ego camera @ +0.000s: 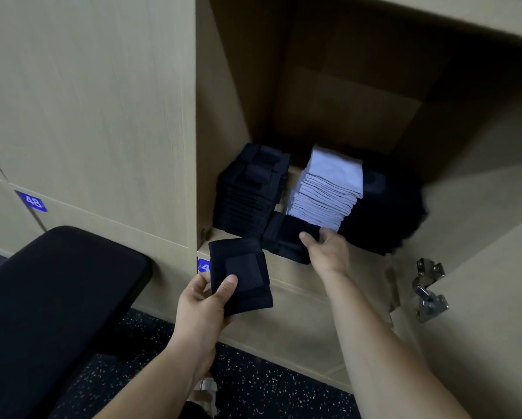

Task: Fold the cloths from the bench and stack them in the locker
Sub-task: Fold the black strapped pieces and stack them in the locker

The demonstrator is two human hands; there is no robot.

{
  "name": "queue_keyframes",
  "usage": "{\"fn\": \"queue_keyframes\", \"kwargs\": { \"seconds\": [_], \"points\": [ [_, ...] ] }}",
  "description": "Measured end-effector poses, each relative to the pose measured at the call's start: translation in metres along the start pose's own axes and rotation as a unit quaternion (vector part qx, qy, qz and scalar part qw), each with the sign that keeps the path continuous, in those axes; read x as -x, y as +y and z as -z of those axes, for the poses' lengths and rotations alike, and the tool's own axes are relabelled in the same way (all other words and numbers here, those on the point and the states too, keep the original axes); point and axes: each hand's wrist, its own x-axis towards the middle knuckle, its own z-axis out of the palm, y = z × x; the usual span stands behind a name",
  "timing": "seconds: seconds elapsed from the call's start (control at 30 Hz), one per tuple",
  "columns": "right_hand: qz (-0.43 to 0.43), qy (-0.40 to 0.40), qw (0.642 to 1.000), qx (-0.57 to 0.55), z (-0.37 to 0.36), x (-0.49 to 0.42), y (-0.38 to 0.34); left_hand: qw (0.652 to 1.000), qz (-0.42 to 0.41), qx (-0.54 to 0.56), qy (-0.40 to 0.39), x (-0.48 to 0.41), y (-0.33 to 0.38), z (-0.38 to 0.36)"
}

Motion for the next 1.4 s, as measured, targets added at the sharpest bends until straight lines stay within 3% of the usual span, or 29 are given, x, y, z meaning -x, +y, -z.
{"fn": "queue_keyframes", "kwargs": {
  "seconds": [0.2,0.47,0.67,0.9,1.07,1.23,1.4],
  "points": [
    [0.027,-0.008,0.997,-0.066,0.025,0.041,-0.007,1.000,-0.016,-0.005,-0.003,0.020,0.012,0.002],
    [0.134,-0.168,0.967,-0.138,0.067,0.124,-0.054,0.994,-0.044,-0.090,-0.045,0.061,0.036,0.007],
    [0.146,-0.254,0.951,-0.097,0.082,0.165,-0.064,0.987,-0.054,-0.115,-0.093,0.095,0.052,0.011],
    [0.137,-0.219,0.952,-0.162,0.091,0.194,-0.066,0.994,-0.019,-0.072,-0.077,0.121,0.052,0.025],
    [0.124,-0.215,0.943,-0.221,0.097,0.208,-0.069,0.987,0.014,-0.130,-0.095,0.131,0.057,0.030],
    [0.143,-0.275,0.932,-0.185,0.105,0.220,-0.074,0.985,-0.005,-0.135,-0.109,0.139,0.071,0.024],
    [0.119,-0.264,0.940,-0.180,0.105,0.226,-0.069,0.990,-0.021,-0.122,-0.074,0.137,0.071,0.021]
  ]
}}
